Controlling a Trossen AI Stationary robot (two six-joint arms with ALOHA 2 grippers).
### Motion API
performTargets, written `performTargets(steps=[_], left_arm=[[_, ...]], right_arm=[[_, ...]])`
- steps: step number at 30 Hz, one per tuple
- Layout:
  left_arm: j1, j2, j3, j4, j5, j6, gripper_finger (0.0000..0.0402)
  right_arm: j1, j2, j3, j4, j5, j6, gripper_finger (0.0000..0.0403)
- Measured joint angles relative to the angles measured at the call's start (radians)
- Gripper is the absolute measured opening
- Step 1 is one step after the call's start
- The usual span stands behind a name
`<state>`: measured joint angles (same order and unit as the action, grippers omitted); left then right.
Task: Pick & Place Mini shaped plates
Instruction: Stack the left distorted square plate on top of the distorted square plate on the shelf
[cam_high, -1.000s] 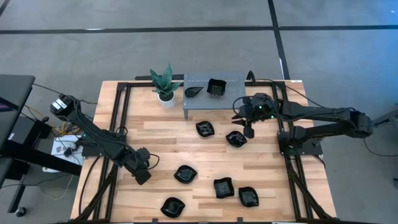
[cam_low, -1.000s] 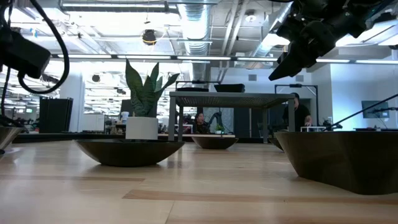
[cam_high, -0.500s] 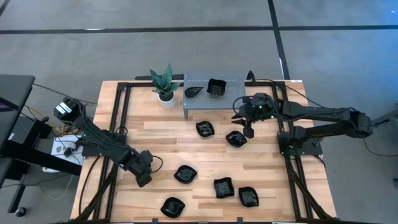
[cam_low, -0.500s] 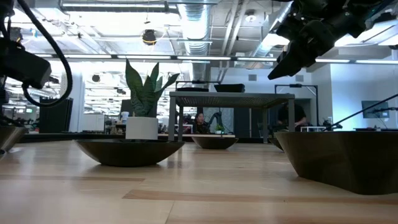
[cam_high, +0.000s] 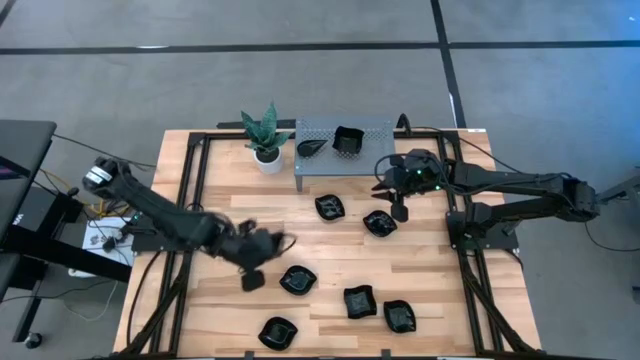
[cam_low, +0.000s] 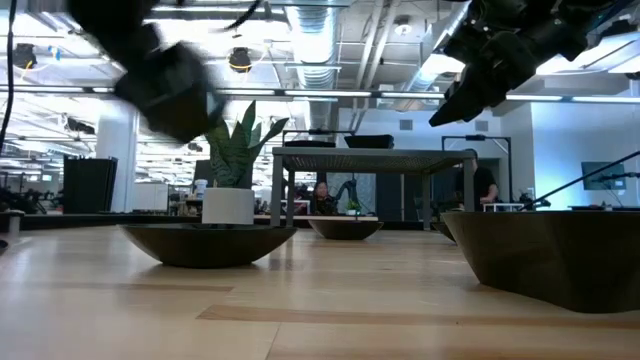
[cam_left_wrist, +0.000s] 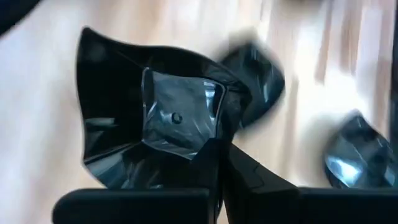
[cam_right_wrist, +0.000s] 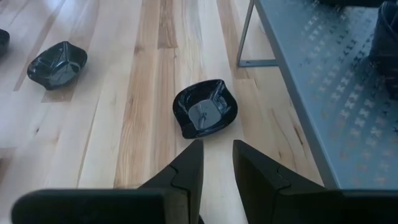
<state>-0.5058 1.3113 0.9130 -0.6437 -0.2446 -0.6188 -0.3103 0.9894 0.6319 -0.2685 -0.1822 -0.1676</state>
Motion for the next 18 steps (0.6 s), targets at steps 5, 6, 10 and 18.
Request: performTargets(steps=[5,6,10,18], left_arm=[[0.146,0.0,0.105,0.081,-0.172,0.427,0.0005],[0.175,0.0,0.108,0.138,-0.208,0.512,0.0005],[0.305,0.026,0.107,0.45,-0.204,0.869,0.0005],[0.579,0.202,0.173,0.789,-0.038,1.11,0.0005]], right_arm=[[0.0,0.0,0.0,0.019,0.0,0.0,0.0082],[0.0,0.0,0.0,0.019,0.0,0.0,0.0082],[0.0,0.0,0.0,0.02,0.0,0.0,0.0082],[0.002,0.0,0.0,0.016,0.0,0.001,0.0082]])
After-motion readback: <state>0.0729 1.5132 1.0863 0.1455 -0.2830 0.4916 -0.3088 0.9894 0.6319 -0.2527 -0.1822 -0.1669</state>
